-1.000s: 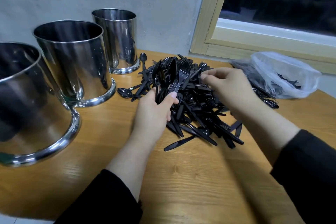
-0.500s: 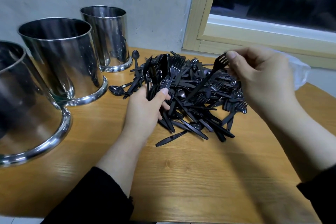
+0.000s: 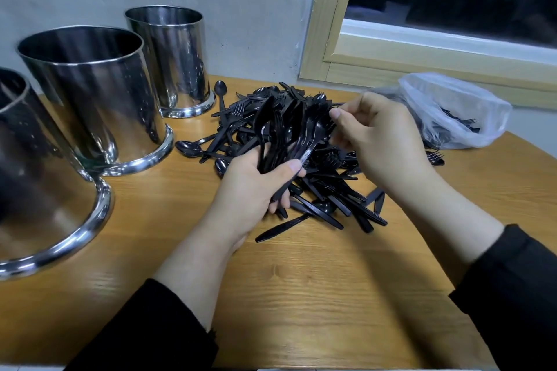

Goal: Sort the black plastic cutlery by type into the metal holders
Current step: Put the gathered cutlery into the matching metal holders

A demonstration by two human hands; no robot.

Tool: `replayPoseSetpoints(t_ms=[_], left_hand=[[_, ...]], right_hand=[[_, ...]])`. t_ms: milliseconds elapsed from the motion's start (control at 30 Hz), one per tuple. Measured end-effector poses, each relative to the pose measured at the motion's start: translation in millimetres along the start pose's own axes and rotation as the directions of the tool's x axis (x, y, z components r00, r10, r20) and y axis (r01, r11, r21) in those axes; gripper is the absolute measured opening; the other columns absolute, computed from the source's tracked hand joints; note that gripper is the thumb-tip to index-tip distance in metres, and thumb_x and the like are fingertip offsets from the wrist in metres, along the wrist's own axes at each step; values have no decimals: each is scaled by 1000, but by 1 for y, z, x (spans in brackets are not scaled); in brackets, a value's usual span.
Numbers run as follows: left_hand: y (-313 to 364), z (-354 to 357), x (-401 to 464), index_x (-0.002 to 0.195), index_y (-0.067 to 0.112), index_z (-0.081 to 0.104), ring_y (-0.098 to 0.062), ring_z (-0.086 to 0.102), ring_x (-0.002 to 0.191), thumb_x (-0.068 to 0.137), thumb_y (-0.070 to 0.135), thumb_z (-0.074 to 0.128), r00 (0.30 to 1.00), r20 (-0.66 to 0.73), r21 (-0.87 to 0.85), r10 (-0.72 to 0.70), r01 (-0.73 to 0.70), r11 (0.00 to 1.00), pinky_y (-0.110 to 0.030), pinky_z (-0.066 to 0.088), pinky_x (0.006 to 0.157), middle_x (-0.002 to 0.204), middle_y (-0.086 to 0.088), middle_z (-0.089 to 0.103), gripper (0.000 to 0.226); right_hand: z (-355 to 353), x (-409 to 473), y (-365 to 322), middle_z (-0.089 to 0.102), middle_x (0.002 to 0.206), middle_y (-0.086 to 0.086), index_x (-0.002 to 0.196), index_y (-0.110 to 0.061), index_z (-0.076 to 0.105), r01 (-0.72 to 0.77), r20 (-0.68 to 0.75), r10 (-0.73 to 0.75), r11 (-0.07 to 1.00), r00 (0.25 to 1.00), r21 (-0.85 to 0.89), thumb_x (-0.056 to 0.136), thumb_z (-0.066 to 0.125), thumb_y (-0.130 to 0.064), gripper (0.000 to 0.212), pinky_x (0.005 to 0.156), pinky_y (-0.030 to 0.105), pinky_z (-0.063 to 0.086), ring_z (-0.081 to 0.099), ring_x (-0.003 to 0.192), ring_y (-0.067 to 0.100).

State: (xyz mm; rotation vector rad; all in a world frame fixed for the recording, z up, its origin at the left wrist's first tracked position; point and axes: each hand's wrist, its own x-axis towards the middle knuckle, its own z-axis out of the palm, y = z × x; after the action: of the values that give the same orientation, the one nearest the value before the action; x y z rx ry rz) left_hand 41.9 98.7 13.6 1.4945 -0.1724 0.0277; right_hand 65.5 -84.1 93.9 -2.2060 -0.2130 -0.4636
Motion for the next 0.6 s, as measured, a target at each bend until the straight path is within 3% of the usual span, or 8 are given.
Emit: replayPoseSetpoints(t_ms=[133,200,267,333,467,600], left_hand=[[-2,0,0,103,14,72,-20,47,57,100,20,65,1000,2,-13,-25,25,1000,-23,39,51,86,-5,75,8],[-2,-1,1,101,9,70,-17,46,55,101,17,64,998,-53,-16,-29,28,999,-21,39,49,80,3,73,10],[-2,-1,2,99,5,68,-15,46,54,102,17,64,996,-86,-4,-29,29,1000,-21,38,48,73,8,70,13],[-3,0,3,100,5,68,-14,46,54,102,18,63,996,-85,17,-30,31,999,-19,39,49,66,11,67,14],[-3,1,2,102,6,68,-15,46,54,103,18,62,997,-65,45,-27,30,999,-18,40,49,62,12,65,14],[-1,0,1,104,8,68,-16,46,54,102,17,63,997,-72,31,-33,35,999,-20,40,49,87,2,75,11]], right_hand=[[-6,2,15,73,75,-6,96,-21,68,20,6,-20,1000,1000,-16,101,59,-31,14,62,22,49,64,63,6],[-13,4,34,72,86,-11,106,-27,69,68,50,-60,984,997,-166,101,58,-25,12,72,24,49,63,75,1],[-21,6,54,66,105,-14,116,-30,70,176,264,-85,923,961,-342,99,59,-11,28,89,29,50,61,96,4],[-27,8,67,57,114,-14,122,-30,70,307,478,-81,856,875,-416,95,59,-3,40,95,32,47,55,105,7],[-25,12,74,48,109,-8,133,-32,63,335,570,-32,836,821,-435,93,61,-3,49,86,25,37,48,104,11],[-12,17,78,46,99,-2,138,-31,59,373,538,-80,804,839,-462,93,66,-9,51,78,26,33,49,95,16]])
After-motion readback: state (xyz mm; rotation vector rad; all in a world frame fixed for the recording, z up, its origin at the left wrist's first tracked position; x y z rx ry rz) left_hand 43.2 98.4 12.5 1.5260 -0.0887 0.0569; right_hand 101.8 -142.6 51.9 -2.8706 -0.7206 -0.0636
